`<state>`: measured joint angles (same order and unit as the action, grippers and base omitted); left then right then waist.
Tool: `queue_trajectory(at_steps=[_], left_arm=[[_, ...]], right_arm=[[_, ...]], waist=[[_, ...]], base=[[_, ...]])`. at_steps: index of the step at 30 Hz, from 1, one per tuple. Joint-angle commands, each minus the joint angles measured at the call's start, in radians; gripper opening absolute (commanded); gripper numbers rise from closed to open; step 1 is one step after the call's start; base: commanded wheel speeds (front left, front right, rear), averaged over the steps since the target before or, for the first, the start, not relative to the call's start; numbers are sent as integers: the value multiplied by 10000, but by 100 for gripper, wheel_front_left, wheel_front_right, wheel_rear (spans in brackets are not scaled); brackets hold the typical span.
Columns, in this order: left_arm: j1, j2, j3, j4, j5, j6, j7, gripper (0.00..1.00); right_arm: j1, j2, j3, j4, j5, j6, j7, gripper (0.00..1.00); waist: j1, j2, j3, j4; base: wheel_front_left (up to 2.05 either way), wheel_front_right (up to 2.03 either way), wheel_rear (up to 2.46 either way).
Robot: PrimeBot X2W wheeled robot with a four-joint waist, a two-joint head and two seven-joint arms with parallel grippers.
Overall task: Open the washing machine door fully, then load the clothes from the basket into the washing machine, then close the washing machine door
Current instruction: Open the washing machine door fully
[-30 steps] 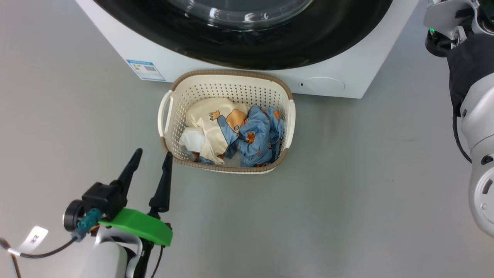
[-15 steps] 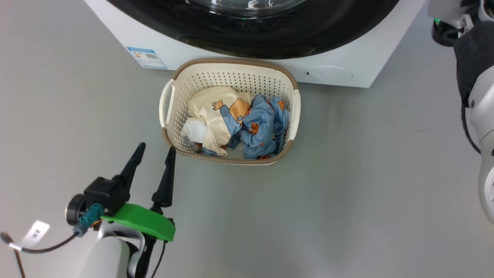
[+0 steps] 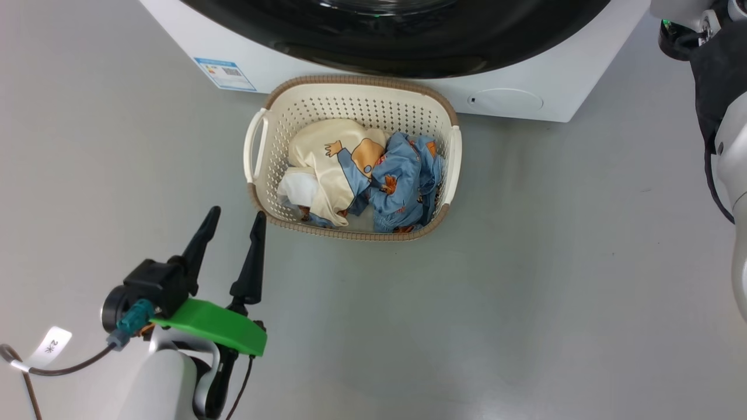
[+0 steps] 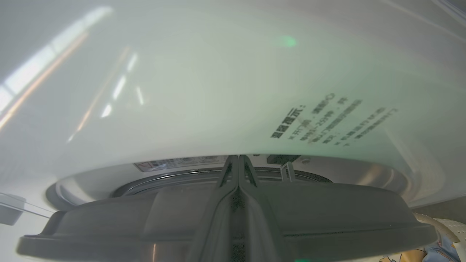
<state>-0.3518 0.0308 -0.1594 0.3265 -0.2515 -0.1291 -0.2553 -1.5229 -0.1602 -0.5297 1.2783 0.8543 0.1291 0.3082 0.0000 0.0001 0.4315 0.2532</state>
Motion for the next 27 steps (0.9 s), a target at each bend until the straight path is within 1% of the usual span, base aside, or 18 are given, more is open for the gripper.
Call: queue_trajectory(at_steps=[1,12,27], left_arm=[[-167,198,259,-168,-55,-15,-65,100],[-231,196,204,-187,-232,-15,-65,100],[-223,195,231,-273,-256,-15,-65,100]], right_arm=[[-565,139,40,-165,-120,16,108,0],[-749,-49,-42,74,-465,16,1052,0],[-633,-311,-175,122,-956,16,2956,0]], waist=[[0,-1,56,39],[0,-1,161,161],[0,-1,67,239]], base=[[0,0,0],[0,0,0],[0,0,0]])
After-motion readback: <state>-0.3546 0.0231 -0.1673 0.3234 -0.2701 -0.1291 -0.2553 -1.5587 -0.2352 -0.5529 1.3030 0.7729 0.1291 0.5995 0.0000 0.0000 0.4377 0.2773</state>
